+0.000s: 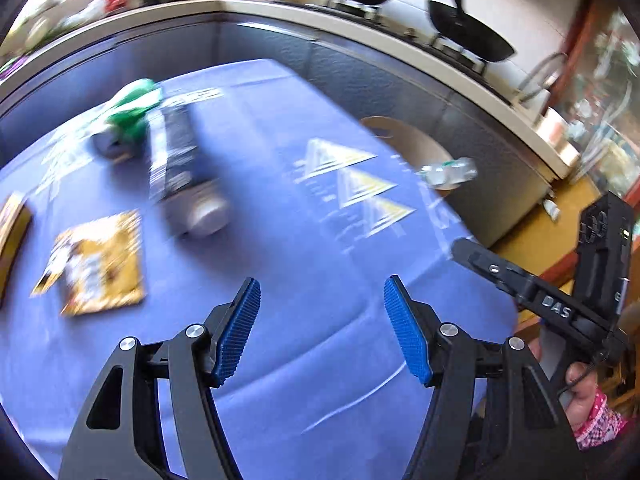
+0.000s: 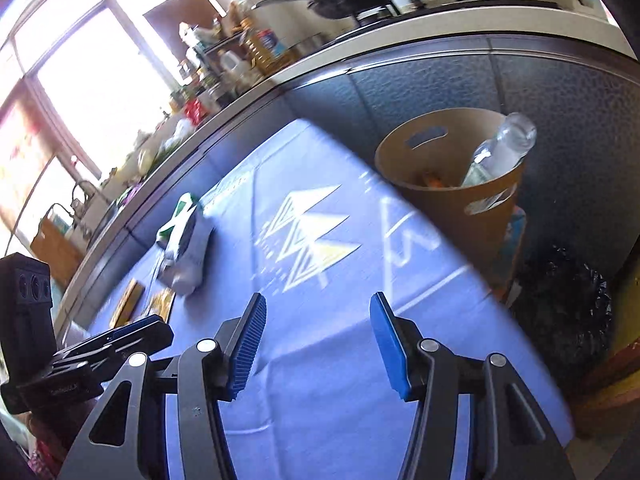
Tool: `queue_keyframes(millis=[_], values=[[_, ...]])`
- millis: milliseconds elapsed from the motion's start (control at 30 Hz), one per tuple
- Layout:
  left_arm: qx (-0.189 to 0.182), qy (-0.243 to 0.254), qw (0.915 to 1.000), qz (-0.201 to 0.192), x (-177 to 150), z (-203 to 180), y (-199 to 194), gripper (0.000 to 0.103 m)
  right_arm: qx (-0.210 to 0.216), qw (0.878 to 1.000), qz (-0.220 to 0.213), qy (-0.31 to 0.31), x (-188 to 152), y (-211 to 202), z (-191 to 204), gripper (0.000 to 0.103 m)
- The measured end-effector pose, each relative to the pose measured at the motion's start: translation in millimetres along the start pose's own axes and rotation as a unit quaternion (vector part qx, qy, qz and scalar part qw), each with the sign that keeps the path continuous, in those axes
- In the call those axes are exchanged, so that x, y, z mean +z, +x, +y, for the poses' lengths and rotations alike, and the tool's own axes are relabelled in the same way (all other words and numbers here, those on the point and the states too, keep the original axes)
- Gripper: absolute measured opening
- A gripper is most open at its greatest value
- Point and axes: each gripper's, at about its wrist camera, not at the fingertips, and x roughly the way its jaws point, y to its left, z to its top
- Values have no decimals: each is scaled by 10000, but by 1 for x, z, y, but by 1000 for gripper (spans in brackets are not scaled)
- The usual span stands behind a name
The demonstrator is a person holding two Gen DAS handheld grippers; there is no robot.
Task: Collect trash
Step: 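Carry pouch and bottle to the beige bin and open both tools to drop them, then move both tools back over the remaining trash on the table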
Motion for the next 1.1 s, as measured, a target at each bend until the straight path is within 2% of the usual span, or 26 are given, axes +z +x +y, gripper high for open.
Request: queue_keyframes(millis=[100, 167, 233, 433, 600, 733, 1100], values=[[497, -258, 9984, -84, -20, 23, -18, 63, -38, 10000, -20, -50, -14, -5, 15, 55], [740, -214, 9969, -140, -27, 25, -26, 63, -152, 9998, -103, -42, -20, -13, 19, 55], [812, -73, 9964, -222, -31, 20, -33, 63, -288, 9993, -224, 39, -24, -24, 19, 56], [637, 446, 9960, -432, -19, -26, -36, 63, -643, 9951, -607, 435, -27, -62, 6, 58], [670, 787, 9935, -472, -8, -69, -34, 63, -818, 9917, -834, 536, -31, -89, 3, 62], [594, 863, 9935, -456, -10, -83, -37, 63, -848, 9912, -863, 536, -33, -98, 4, 62], [786, 882, 9918, -496, -23, -92, -56, 65, -604, 9930, -874, 517, -40, -110, 11, 63]])
